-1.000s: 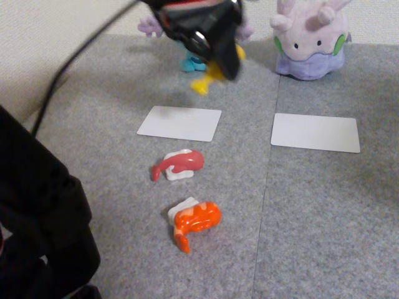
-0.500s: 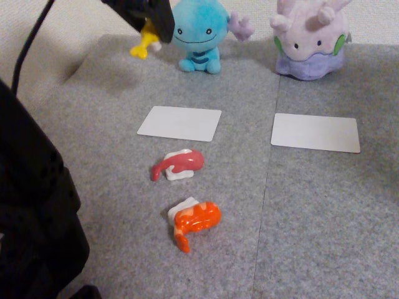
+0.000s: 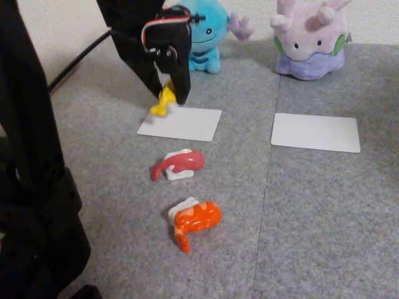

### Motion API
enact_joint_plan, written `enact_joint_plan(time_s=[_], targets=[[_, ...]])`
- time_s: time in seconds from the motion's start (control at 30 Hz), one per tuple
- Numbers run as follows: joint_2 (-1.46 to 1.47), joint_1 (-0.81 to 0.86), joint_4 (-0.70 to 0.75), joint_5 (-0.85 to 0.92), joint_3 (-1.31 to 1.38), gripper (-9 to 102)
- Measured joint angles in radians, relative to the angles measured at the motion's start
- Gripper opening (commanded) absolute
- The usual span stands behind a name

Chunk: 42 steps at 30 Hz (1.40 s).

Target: Wooper wants to eat egg sudhi, and Goomy wants to eat shrimp sushi

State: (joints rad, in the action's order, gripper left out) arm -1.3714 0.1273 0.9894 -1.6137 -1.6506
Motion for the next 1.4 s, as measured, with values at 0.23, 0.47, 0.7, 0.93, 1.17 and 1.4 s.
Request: enact_joint_plan(time_s=[0.23,0.47,0.7,0.93,1.17,1.4], targets=[[0.086,0.008,-0.031,0.025,0.000,4],[0.100,0.067,-0.055,0.057,0.000,7],[0.100,0.061,-0.055,0.061,0.000,33],[0.100,0.063,-0.055,0.061,0.000,42],[0.037,0.051,0.049,0.061,0.000,42],[-0.291,-0.051,0.250,-0.005,0.000,42]])
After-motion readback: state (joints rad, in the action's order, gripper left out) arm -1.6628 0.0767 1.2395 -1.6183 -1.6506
